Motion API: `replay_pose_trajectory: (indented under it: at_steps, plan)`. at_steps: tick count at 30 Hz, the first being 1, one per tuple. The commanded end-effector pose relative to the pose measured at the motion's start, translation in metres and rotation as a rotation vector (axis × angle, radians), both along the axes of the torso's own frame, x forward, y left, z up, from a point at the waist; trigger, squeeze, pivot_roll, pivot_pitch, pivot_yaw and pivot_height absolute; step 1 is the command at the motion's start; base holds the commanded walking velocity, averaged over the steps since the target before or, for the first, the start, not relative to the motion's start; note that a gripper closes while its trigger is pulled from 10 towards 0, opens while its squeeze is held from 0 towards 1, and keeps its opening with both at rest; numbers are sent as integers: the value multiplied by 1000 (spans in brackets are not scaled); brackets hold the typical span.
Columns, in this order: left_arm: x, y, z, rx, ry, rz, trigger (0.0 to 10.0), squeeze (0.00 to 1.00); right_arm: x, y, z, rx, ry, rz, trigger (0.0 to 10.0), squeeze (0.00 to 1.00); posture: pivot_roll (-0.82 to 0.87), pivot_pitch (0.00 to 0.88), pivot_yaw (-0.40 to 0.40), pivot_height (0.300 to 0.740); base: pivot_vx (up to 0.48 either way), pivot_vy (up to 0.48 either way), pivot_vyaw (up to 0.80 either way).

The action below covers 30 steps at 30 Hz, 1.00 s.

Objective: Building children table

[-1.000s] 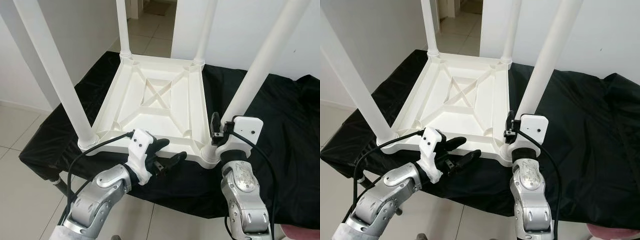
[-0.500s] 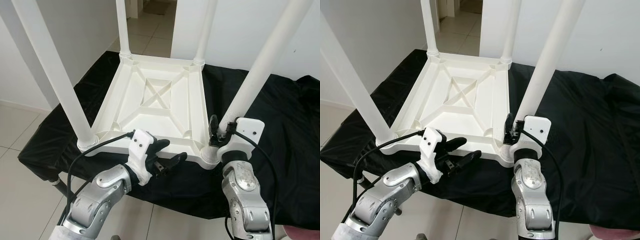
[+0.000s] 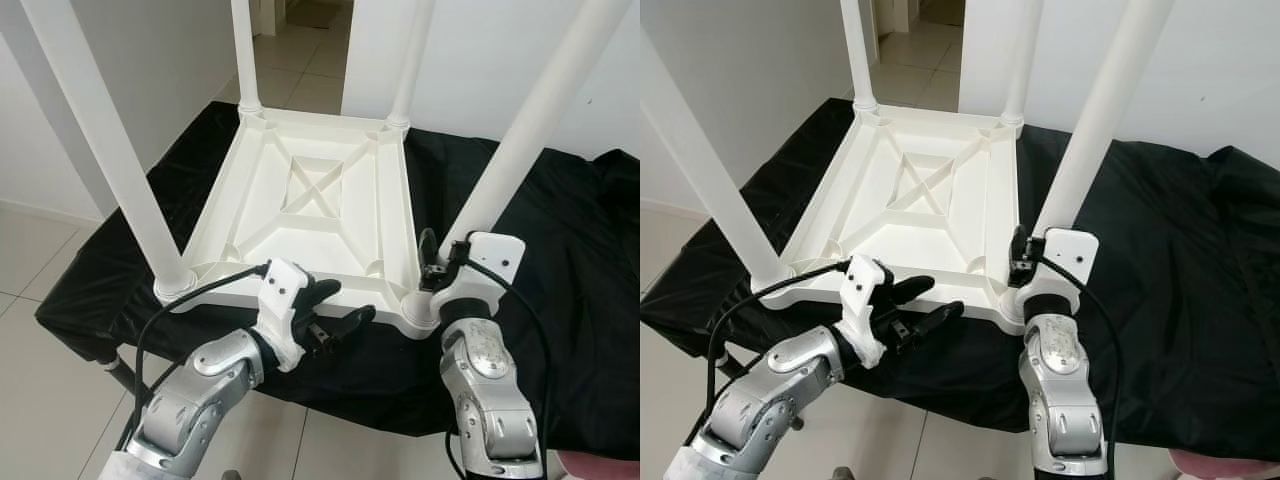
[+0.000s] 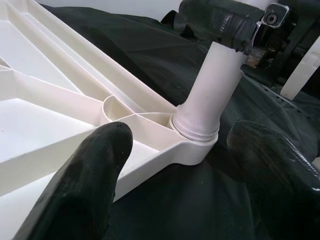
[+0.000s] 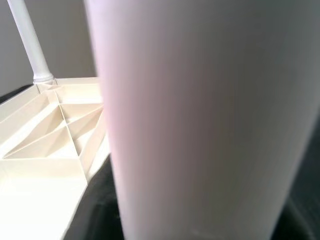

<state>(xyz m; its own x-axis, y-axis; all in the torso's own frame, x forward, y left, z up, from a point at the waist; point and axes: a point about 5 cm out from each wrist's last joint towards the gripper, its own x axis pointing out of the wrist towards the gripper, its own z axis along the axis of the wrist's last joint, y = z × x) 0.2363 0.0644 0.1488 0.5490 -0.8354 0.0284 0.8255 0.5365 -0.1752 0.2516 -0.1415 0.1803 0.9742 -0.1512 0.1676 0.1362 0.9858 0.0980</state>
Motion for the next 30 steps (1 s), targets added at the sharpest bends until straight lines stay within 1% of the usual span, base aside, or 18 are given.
replay_pose_trajectory:
  at_steps: [1, 2, 5, 11, 12, 15, 17, 18, 19, 20, 21, 22, 23, 24, 26, 28, 29, 30]
  plan:
    - [-4, -1, 1, 5, -9, -24, 10000, 0, 1, 1, 2, 31, -13, -9, 314, 0, -51, 0, -31, 740, 0, 0, 0]
    - [-4, 0, 1, 6, -9, -21, 10000, 0, 2, 1, 3, 30, -12, -13, 10000, 0, -47, 0, -35, 740, 0, 0, 0]
    - [-4, 1, 1, 6, -9, -20, 10000, 0, 2, 1, 3, 32, -10, -16, 10000, 0, -46, 0, -36, 740, 0, 0, 0]
    - [-8, 7, -5, 64, -24, -43, 10000, 0, 3, -1, 1, 33, 4, -28, 10000, 0, -44, 2, -39, 740, 0, 0, 0]
    - [-13, 13, -12, 98, 17, -93, 10000, 0, 4, -1, 0, 45, 12, -28, 10000, 0, -44, 2, -39, 740, 0, 0, 0]
    - [-16, 16, -15, 117, 29, -121, 10000, 0, 4, -1, -1, 67, 14, -25, 10000, 0, -44, 2, -39, 740, 0, 0, 0]
    - [-24, 21, -19, 139, 68, -190, 10000, 0, 5, 0, -2, 121, 17, -15, 10000, 0, -39, 12, -37, 740, 0, 0, 0]
    - [-24, 21, -19, 139, 68, -190, 10000, 0, 5, 0, -2, 121, 17, -15, 10000, 0, -39, 12, -37, 740, 0, 0, 0]
    - [-31, 25, -22, 156, 90, -238, 10000, 0, 6, 1, -2, 148, 22, -7, 10000, 0, -39, 12, -37, 740, 0, 0, 0]
    - [-31, 25, -22, 156, 90, -238, 10000, 0, 6, 1, -2, 148, 22, -7, 10000, 0, -39, 12, -37, 740, 0, 0, 0]
    - [-36, 28, -26, 185, 106, -269, 10000, 0, 6, 1, -4, 188, 34, -7, 10000, 0, -37, 14, -37, 740, 0, 0, 0]
    - [-38, 32, -31, 209, 120, -272, 10000, 0, 7, 2, -8, 246, 53, 5, 10000, 0, -35, 16, -38, 740, 0, 0, 0]
    - [-36, 34, -35, 222, 131, -253, 10000, 0, 7, 4, -11, 315, 68, 16, 10000, 0, -35, 16, -38, 740, 0, 0, 0]
    - [-33, 35, -37, 231, 139, -228, 10000, 0, 7, 4, -12, 350, 73, 23, 10000, 0, -34, 17, -38, 740, 0, 0, 0]
    - [-31, 36, -39, 234, 143, -211, 10000, 0, 8, 5, -12, 366, 73, 27, 10000, 0, -35, 18, -37, 740, 0, 0, 0]
    - [-26, 38, -43, 256, 140, -168, 10000, 0, 8, 5, -13, 443, 69, 47, 10000, 0, -35, 18, -36, 740, 0, 0, 0]
    - [-24, 40, -44, 252, 141, -143, 10000, 0, 7, 5, -13, 503, 63, 61, 10000, 0, -36, 19, -37, 740, 0, 0, 0]
    - [-24, 40, -44, 252, 141, -143, 10000, 0, 7, 5, -13, 503, 63, 61, 10000, 0, -36, 19, -37, 740, 0, 0, 0]
